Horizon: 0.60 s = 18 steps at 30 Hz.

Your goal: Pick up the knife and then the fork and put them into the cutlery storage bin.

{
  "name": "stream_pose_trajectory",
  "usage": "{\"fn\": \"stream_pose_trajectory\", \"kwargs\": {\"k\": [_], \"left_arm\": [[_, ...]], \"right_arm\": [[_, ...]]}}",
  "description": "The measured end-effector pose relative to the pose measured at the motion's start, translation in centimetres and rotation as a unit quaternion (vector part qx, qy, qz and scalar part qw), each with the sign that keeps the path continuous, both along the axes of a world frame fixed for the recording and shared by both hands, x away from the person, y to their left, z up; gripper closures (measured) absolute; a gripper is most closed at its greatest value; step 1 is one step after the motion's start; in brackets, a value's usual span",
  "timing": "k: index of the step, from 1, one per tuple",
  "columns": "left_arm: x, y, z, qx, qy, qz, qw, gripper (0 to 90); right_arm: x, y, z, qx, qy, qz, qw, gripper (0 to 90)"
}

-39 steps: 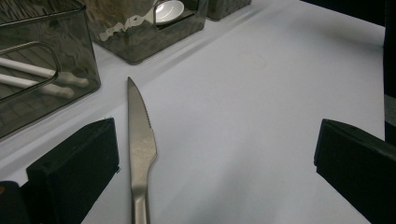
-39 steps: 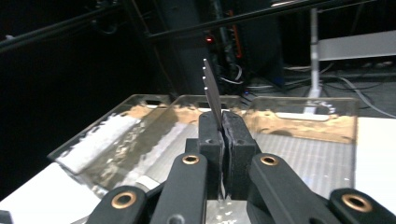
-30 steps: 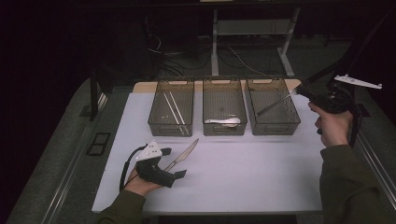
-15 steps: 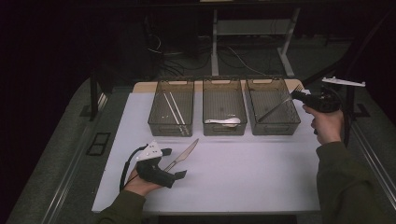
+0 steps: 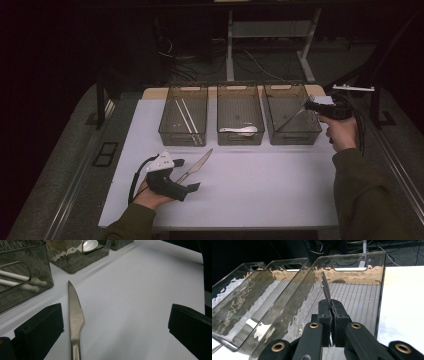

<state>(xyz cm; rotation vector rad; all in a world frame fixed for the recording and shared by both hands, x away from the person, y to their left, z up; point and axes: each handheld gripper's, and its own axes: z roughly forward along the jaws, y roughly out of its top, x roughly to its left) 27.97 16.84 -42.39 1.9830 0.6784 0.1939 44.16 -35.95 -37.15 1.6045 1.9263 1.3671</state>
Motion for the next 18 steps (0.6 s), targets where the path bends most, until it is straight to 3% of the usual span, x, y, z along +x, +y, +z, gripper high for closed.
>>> {"fn": "stream_pose_trajectory", "kwargs": {"k": [9,12,14,18], "left_arm": [[0.1,-0.3,0.0,0.004,-0.002,-0.004,1.0000,0.0],[0.1,-0.4,0.0,0.004,-0.002,-0.005,1.0000,0.0],[0.1,-0.4,0.0,0.004,-0.001,-0.007,1.0000,0.0],[0.1,-0.4,0.1,0.001,-0.004,-0.011,0.9999,0.0]], "right_arm": [[2.4,1.4,-0.6,-0.041,0.015,-0.013,0.9990,83.3],[3.1,2.0,-0.7,-0.071,0.026,-0.020,0.9970,80.0],[3.6,2.3,-1.0,-0.094,0.031,-0.016,0.9950,74.5],[4.1,2.7,-1.5,-0.111,0.043,-0.019,0.9928,61.7]]}}
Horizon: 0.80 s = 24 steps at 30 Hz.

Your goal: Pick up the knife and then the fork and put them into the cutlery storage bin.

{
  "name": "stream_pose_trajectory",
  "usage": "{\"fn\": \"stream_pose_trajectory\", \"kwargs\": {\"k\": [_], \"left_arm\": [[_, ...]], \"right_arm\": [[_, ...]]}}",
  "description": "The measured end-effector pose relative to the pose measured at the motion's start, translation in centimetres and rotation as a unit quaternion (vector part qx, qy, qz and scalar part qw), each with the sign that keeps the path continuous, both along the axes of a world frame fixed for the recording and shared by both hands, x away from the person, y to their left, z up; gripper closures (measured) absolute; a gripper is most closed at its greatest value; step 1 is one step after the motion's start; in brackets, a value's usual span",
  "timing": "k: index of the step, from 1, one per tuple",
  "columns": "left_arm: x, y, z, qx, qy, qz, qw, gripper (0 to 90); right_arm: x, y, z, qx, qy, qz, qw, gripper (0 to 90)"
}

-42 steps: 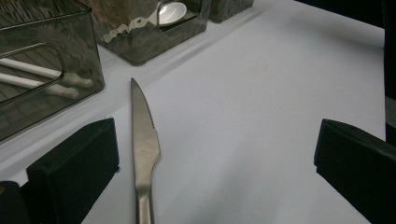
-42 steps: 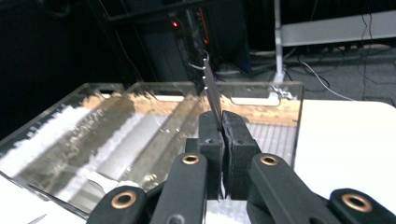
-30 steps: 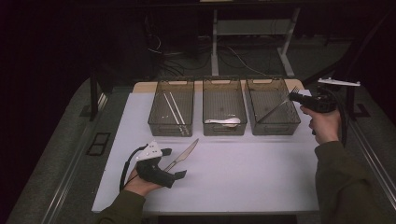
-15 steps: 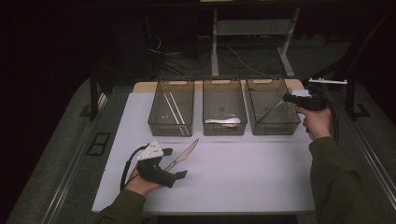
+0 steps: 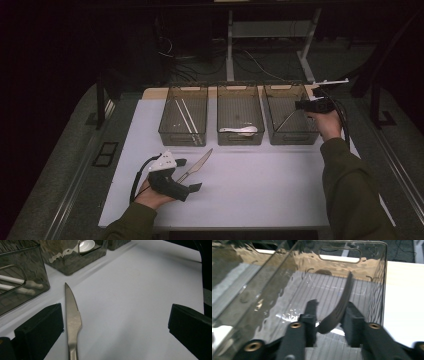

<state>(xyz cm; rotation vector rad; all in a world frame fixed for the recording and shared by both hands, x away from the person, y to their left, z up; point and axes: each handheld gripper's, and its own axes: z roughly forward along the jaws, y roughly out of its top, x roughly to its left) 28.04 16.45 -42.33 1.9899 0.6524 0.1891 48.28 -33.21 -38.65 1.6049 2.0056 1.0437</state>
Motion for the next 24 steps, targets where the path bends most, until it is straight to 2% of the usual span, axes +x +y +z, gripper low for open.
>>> {"fn": "stream_pose_trajectory", "kwargs": {"k": [5,8,16,22,24], "left_arm": [[0.0,0.0,0.0,-0.001,0.000,-0.001,1.0000,0.0],[0.0,0.0,0.0,0.000,0.001,-0.002,1.0000,0.0],[0.0,0.0,0.0,0.001,0.001,-0.002,1.0000,0.0],[0.0,0.0,0.0,0.003,0.001,0.000,1.0000,0.0],[0.0,0.0,0.0,0.004,0.001,0.002,1.0000,0.0]], "right_arm": [[0.2,0.2,-0.5,-0.031,0.005,-0.003,0.9995,40.7],[0.1,0.0,-0.3,-0.041,-0.005,-0.007,0.9991,35.7],[-0.4,-0.8,0.5,-0.016,-0.022,-0.009,0.9996,33.5],[-1.2,-1.1,1.2,0.019,-0.030,0.011,0.9993,29.8],[-1.7,-1.1,1.5,0.029,-0.035,0.026,0.9986,29.8]]}}
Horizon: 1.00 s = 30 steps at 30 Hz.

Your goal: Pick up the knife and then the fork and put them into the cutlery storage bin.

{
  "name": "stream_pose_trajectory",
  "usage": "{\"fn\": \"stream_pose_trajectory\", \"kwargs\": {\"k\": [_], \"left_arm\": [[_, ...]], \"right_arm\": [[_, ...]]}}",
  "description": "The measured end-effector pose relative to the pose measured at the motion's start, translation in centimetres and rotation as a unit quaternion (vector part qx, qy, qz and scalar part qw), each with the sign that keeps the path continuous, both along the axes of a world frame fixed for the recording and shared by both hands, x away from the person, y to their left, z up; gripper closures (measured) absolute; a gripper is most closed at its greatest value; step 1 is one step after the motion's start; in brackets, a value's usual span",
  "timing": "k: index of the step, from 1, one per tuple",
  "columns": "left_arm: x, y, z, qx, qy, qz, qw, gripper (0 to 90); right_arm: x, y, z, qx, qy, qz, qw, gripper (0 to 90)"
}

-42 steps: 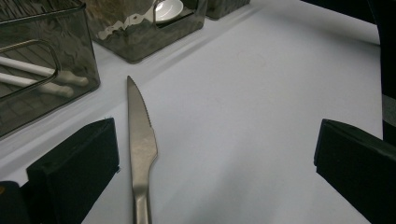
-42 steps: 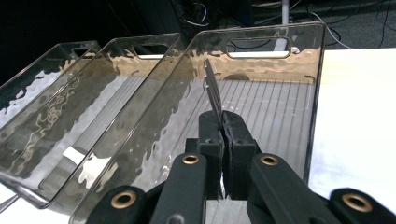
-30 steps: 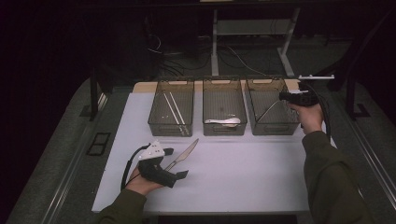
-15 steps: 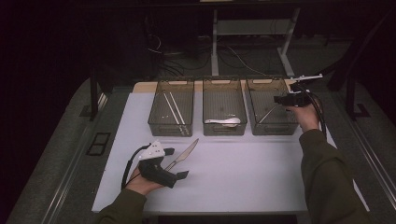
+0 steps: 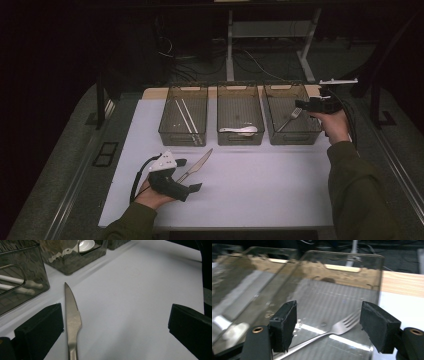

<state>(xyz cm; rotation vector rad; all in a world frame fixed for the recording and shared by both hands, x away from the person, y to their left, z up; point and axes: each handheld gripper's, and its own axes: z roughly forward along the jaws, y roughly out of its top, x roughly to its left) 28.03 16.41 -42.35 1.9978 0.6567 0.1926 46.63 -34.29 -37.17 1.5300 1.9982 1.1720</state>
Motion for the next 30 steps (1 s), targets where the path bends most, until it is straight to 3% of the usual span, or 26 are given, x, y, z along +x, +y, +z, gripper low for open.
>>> {"fn": "stream_pose_trajectory", "kwargs": {"k": [5,8,15,26,30], "left_arm": [[-0.1,0.0,0.1,0.001,-0.001,0.005,1.0000,0.0],[0.0,0.1,0.0,0.003,-0.001,0.006,1.0000,0.0],[0.0,0.0,0.0,0.004,0.000,0.007,1.0000,0.0],[0.0,0.0,0.0,0.006,-0.002,0.011,0.9999,0.0],[0.0,0.0,-0.1,0.007,-0.002,0.014,0.9999,0.0]], "right_arm": [[-1.9,0.1,0.5,0.018,-0.019,0.041,0.9988,25.6],[-3.3,0.3,0.8,0.014,-0.035,0.054,0.9978,21.1],[-6.4,0.8,1.2,0.015,-0.039,0.096,0.9945,17.2],[-10.5,2.2,0.1,0.006,-0.043,0.138,0.9895,11.9],[-12.0,2.8,-0.3,0.014,-0.036,0.157,0.9869,11.9]]}}
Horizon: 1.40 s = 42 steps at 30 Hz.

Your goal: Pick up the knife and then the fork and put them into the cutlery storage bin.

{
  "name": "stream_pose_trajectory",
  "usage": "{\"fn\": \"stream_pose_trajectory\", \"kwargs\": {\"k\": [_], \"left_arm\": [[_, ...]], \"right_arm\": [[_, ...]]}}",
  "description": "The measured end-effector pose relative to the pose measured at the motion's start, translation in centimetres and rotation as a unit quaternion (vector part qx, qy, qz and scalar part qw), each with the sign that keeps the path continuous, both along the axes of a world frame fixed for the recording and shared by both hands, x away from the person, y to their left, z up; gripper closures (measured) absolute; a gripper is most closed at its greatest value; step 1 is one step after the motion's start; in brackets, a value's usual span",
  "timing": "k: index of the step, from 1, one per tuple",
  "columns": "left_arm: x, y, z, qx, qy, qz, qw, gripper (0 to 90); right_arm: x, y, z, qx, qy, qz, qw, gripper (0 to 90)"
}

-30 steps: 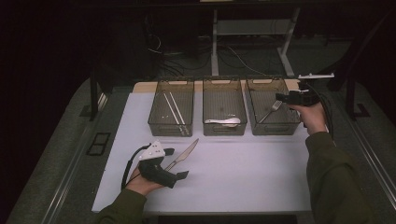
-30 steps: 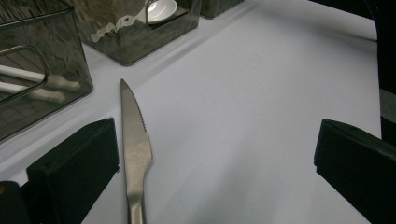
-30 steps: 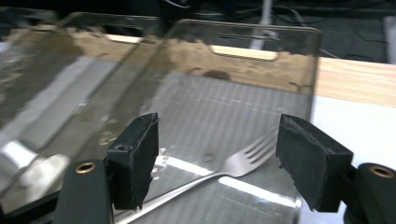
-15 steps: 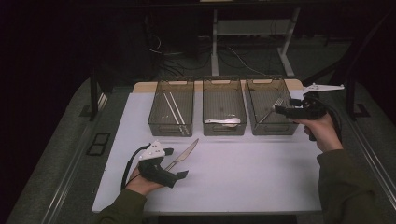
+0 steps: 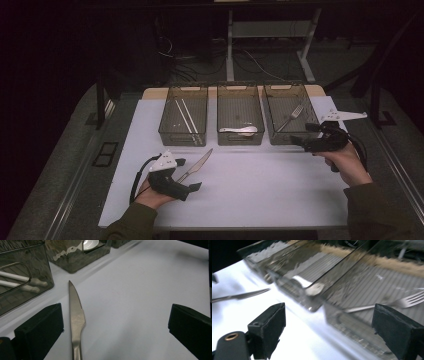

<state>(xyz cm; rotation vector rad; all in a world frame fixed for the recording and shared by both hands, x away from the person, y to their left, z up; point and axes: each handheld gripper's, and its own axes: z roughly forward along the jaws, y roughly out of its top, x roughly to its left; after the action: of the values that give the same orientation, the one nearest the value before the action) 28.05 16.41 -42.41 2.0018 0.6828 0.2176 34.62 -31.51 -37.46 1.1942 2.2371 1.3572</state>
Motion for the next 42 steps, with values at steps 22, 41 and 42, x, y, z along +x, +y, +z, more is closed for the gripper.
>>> {"fn": "stream_pose_trajectory", "kwargs": {"k": [22,41,42], "left_arm": [[1.3,0.4,0.5,0.030,-0.006,0.039,0.9988,6.2],[2.8,1.3,-0.6,0.094,0.065,0.067,0.9912,58.8],[2.8,1.4,-0.7,0.100,0.068,0.064,0.9906,59.4]], "right_arm": [[-7.6,0.7,-4.7,0.004,0.004,0.031,0.9995,12.0],[-9.4,1.2,-5.5,-0.024,0.006,0.043,0.9988,12.0],[-9.4,1.2,-5.5,-0.025,0.006,0.042,0.9988,12.0]]}}
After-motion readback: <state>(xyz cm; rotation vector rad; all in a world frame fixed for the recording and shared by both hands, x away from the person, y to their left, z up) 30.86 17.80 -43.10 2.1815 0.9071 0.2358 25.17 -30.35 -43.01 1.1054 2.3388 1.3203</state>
